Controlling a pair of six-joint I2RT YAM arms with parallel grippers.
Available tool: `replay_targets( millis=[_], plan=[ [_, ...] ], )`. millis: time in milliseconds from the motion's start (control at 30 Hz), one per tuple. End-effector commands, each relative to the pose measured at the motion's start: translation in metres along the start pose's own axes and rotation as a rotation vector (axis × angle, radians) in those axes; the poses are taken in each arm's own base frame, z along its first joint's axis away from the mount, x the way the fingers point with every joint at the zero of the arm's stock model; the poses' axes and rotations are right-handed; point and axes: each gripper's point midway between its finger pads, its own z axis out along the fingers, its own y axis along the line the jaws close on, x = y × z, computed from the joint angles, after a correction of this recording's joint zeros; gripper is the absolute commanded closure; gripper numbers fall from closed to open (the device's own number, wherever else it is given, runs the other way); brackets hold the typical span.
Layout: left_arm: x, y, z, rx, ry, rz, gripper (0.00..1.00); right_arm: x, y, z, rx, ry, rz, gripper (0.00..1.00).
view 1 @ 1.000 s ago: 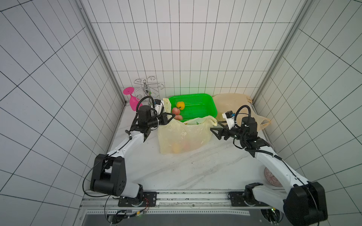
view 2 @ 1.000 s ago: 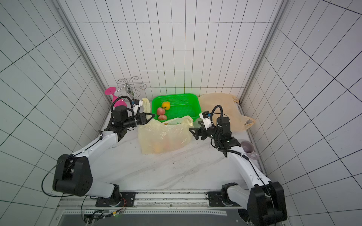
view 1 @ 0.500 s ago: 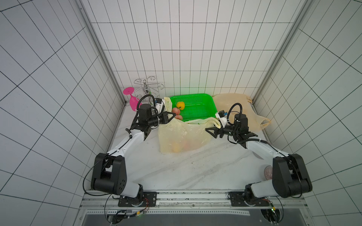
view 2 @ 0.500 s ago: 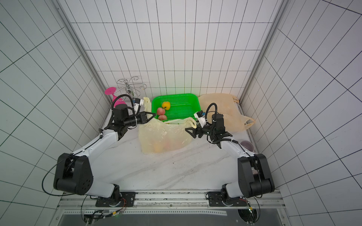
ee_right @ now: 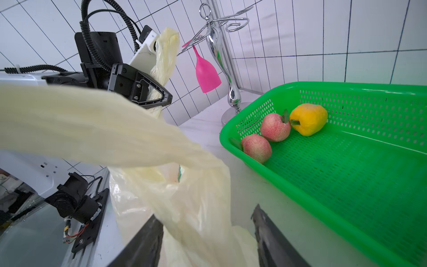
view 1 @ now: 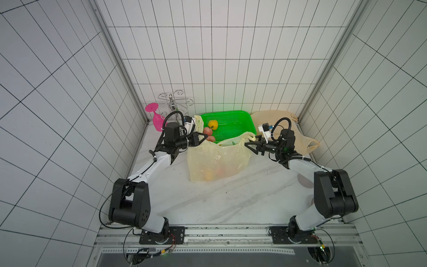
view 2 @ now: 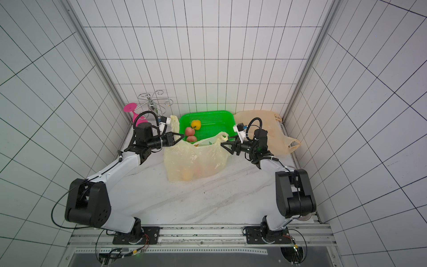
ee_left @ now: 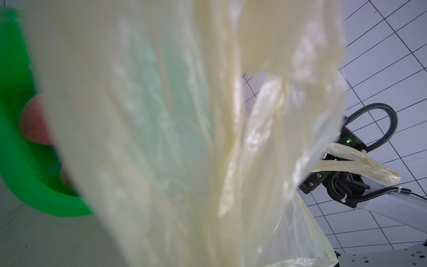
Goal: Place the peach into a plastic bag & tie a knot
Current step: Cross the plastic bag at the center of the board.
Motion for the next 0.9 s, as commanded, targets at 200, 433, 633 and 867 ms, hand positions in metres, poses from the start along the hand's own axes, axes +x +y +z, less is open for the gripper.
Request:
replay_targets(
  millis=[200,433,633,867],
  plan=[
    [-0.006,-0.010,0.002,0.025,0.009,0.030,1.00,-0.059,0.029,0.016,-0.132,-0.071,-0.134,0.44],
    [-0.008,-0.011,0.003,0.031,0.011,0.020,1.00,-0.052,0.034,0.027,-0.125,-0.068,-0.121,0.35],
    [-0.006,-0.013,0.004,0.035,0.016,0.019,1.00,-0.056,0.031,0.033,-0.114,-0.077,-0.115,0.47],
    [0.001,-0.018,0.006,0.018,0.057,0.035,1.00,-0.073,0.035,0.021,-0.029,-0.153,-0.093,0.94]
  ],
)
